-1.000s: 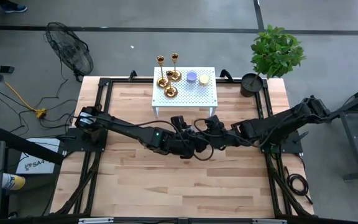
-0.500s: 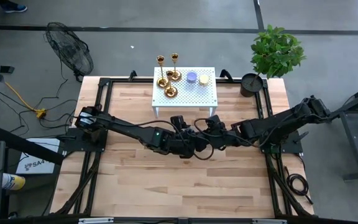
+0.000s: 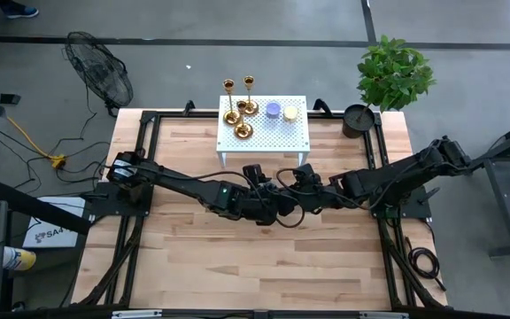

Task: Pick & Place candle stick holders
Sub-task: Put the blue scented candle on the shelf

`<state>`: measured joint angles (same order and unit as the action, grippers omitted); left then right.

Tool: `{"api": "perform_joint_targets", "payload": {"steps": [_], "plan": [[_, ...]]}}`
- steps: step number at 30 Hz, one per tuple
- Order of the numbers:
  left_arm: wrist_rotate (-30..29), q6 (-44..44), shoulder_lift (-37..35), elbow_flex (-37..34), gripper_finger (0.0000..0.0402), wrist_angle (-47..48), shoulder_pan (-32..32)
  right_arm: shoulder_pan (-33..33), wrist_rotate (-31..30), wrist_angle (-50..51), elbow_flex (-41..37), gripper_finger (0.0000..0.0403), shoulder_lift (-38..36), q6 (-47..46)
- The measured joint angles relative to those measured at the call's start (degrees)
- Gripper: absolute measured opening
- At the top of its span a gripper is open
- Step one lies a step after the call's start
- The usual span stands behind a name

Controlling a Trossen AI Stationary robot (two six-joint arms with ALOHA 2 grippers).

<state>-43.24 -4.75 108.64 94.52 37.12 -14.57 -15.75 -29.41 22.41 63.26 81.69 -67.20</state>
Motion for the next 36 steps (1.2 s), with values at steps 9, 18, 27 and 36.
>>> {"api": "perform_joint_targets", "payload": {"steps": [9,18,27,36], "plan": [[0.04,-0.02,0.0,0.0,0.024,-0.04,0.0,0.0,0.02,0.0,0.0,0.0,0.0,0.26],[0.26,0.0,0.0,0.0,0.024,-0.06,0.0,0.0,0.42,-0.02,0.0,0.0,0.0,0.57],[0.25,0.0,0.0,0.0,0.0242,-0.07,-0.03,0.02,0.81,-0.04,0.0,0.0,0.0,1.32],[1.24,0.02,0.0,0.07,0.0267,-1.56,-0.11,0.07,1.35,-0.62,0.0,0.0001,0.0,3.06]]}}
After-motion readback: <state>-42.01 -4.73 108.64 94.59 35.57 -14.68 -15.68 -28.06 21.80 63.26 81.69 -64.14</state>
